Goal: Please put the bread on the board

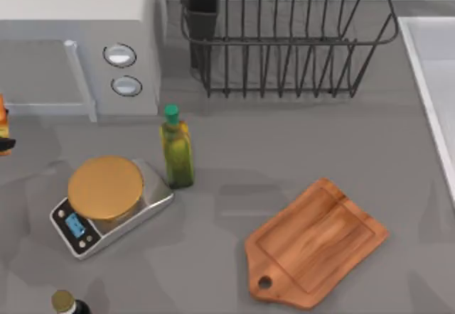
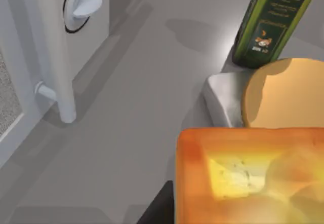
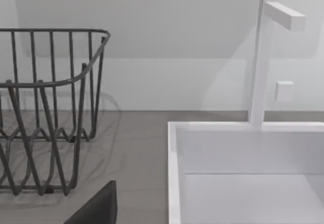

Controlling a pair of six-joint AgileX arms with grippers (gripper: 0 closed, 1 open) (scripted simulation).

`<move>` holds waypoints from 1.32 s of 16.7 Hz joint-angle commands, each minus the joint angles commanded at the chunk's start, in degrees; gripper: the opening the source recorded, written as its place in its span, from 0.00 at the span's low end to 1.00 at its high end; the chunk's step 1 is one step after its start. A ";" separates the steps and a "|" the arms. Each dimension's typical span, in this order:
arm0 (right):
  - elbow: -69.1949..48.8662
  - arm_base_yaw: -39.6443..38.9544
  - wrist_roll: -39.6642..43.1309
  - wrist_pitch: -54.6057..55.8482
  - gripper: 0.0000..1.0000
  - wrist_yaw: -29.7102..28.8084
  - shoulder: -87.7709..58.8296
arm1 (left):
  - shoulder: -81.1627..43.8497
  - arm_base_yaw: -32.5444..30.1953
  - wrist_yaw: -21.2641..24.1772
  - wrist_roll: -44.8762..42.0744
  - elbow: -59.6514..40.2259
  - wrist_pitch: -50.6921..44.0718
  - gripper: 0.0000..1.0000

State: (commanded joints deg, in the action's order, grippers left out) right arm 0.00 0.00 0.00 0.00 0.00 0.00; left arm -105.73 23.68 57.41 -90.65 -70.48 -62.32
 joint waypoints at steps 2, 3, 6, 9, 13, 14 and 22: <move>0.00 0.00 0.00 0.00 1.00 0.00 0.00 | 4.50 -7.24 -6.66 10.20 0.12 2.32 0.00; 0.00 0.00 0.00 0.00 1.00 0.00 0.00 | 6.72 -11.09 -10.32 15.66 0.13 3.65 0.00; 0.00 0.00 0.00 0.00 1.00 0.00 0.00 | 12.59 -23.42 -22.89 33.52 -0.12 8.65 0.00; 0.00 0.00 0.00 0.00 1.00 0.00 0.00 | 16.46 -36.10 -37.31 52.60 -0.80 15.11 0.00; 0.00 0.00 0.00 0.00 1.00 0.00 0.00 | 17.08 -52.59 -58.35 78.35 -1.68 25.49 0.00; 0.00 0.00 0.00 0.00 1.00 0.00 0.00 | 16.20 -56.59 -63.73 84.60 -1.62 28.22 0.00; 0.00 0.00 0.00 0.00 1.00 0.00 0.00 | -0.29 -85.98 -103.58 127.36 2.60 48.87 0.00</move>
State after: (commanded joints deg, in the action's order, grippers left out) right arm 0.00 0.00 0.00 0.00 0.00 0.00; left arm -106.01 -62.30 -46.17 36.71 -67.89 -13.45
